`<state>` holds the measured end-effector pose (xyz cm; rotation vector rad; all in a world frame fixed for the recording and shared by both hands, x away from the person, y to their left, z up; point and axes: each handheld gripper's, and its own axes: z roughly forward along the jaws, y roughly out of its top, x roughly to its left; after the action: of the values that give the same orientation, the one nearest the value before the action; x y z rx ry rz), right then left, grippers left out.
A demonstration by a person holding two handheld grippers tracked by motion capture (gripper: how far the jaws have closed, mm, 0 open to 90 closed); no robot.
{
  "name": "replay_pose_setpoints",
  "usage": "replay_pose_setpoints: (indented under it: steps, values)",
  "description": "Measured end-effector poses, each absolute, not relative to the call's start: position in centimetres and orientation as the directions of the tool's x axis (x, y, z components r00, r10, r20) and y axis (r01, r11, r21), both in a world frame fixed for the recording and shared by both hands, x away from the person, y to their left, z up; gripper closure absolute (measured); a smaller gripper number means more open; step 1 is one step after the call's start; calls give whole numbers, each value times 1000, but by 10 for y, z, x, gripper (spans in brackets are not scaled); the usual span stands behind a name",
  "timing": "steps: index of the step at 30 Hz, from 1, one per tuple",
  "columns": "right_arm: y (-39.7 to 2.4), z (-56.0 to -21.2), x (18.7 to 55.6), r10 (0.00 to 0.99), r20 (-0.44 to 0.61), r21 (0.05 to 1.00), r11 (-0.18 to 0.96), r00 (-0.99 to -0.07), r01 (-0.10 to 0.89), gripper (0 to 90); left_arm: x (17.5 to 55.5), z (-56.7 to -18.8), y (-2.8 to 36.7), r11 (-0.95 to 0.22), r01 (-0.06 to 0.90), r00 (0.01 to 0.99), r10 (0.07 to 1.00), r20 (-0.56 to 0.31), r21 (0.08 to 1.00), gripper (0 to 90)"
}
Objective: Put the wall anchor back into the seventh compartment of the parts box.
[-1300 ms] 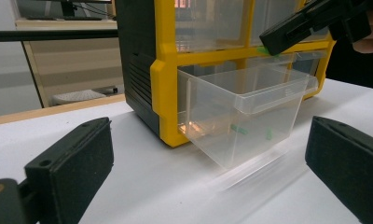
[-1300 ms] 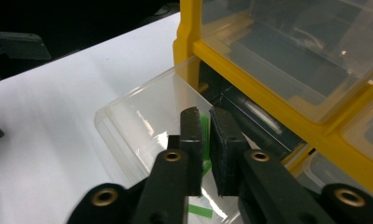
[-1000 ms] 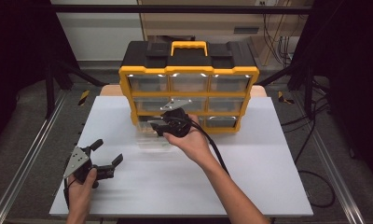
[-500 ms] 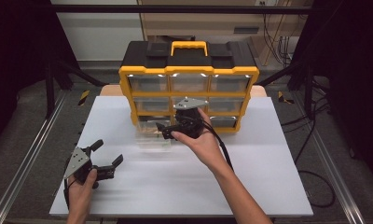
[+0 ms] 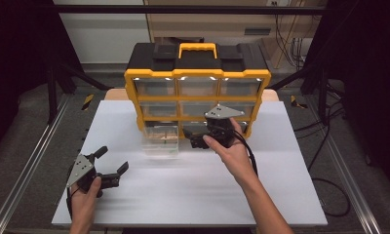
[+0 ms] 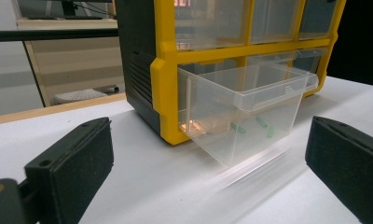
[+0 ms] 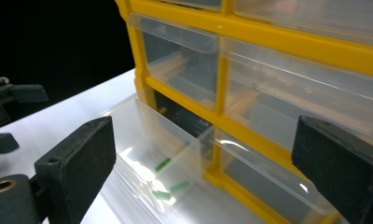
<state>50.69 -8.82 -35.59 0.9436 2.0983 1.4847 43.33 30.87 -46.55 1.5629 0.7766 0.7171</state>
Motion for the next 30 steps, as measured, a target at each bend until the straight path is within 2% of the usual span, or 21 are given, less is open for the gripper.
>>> replay_pose_setpoints:
  steps: [6,30]
  values:
    - [-109,-358,499,747,68,947,160,-661,278,62,433,-466,309,-88,85,588,808,21,992,9]
    - [-173,-377,469,807,21,959,151,-590,241,59,431,-466,309,-95,85,587,809,27,992,9]
